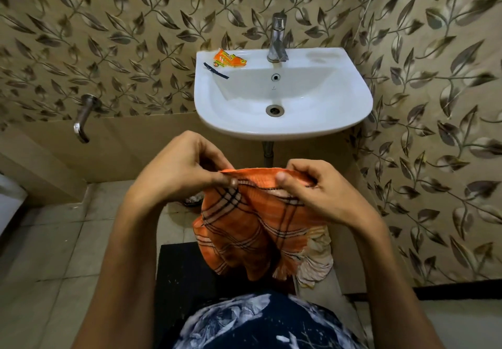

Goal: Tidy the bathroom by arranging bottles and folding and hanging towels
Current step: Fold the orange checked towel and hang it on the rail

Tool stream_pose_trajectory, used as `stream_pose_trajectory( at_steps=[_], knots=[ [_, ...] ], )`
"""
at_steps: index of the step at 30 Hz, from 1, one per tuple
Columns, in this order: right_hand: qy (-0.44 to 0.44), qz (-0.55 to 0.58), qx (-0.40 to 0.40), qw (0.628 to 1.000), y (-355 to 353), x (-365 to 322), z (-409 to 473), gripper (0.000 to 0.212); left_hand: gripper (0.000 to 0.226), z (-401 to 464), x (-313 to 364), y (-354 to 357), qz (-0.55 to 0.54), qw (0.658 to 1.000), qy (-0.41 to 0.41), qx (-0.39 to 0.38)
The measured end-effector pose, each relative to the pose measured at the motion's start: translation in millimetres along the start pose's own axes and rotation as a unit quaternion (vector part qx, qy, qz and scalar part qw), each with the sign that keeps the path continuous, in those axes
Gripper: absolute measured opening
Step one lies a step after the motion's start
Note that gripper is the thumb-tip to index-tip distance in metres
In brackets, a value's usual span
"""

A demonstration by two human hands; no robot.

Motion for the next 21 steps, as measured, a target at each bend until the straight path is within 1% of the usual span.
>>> stream_pose_trajectory(
  at_steps=[2, 4, 6, 8, 9, 10, 12, 13, 14, 16, 17, 19, 21],
  knots=[
    [0.002, 0.023, -0.003, 1.0, -3.7, 5.6, -1.3, 0.034, 0.011, -0.2, -2.8, -3.9, -0.006, 1.0, -0.004, 0.01],
    [-0.005, 0.061, 0.013, 0.998, -6.1, 5.9, -0.5, 0.026, 0.011, 2.0, -4.7, -3.6, -0.004, 1.0, -0.013, 0.012],
    [-0.022, 0.109, 0.058, 0.992, -11.2, 1.3, -0.4, 0.018, 0.011, 4.6, -5.5, -0.8, -0.004, 1.0, -0.019, 0.006],
    [-0.056, 0.174, 0.108, 0.977, -17.2, -5.8, -1.7, 0.011, 0.008, 5.8, -5.0, 1.3, -0.014, 1.0, -0.019, -0.004],
    [-0.077, 0.199, 0.125, 0.969, -19.1, -9.5, -2.0, 0.009, 0.012, 5.8, -3.9, 2.1, -0.019, 1.0, -0.018, -0.014],
    [-0.096, 0.206, 0.131, 0.965, -19.9, -14.0, -1.9, 0.007, 0.024, 5.8, -3.0, 2.3, -0.021, 0.999, -0.014, -0.022],
    [-0.123, 0.167, 0.113, 0.972, -15.5, -23.8, 0.6, 0.017, 0.047, 6.0, -2.7, 1.4, -0.023, 0.999, -0.014, -0.027],
    [-0.128, 0.144, 0.093, 0.977, -10.5, -26.9, 2.6, 0.026, 0.051, 6.1, -2.8, 0.6, -0.03, 0.999, -0.011, -0.024],
    [-0.125, 0.129, 0.07, 0.981, -4.5, -28.4, 4.6, 0.035, 0.048, 6.7, -3.0, 0.0, -0.04, 0.999, -0.004, -0.021],
    [-0.107, 0.118, 0.02, 0.987, 9.2, -28.8, 8.5, 0.048, 0.026, 7.9, -1.9, 0.2, -0.064, 0.998, 0.016, -0.008],
    [-0.101, 0.115, 0.001, 0.988, 15.9, -28.7, 10.3, 0.048, 0.015, 8.1, -0.9, 0.5, -0.068, 0.997, 0.025, -0.001],
    [-0.104, 0.118, -0.003, 0.987, 23.6, -30.6, 12.7, 0.038, 0.019, 9.3, -0.2, 1.4, -0.055, 0.997, 0.044, 0.006],
    [-0.098, 0.156, 0.012, 0.983, 25.6, -29.5, 15.0, 0.028, 0.025, 9.4, 3.0, 4.2, -0.052, 0.997, 0.064, -0.009]
  ],
)
Point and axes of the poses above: each hand's wrist, its own z-axis towards the middle knuckle, its own y-axis out of the palm, x = y × z, the point moved 7 cm from there along z, towards the middle knuckle, and after that the axes turned 9 degrees about -x, right-handed, at the moved point
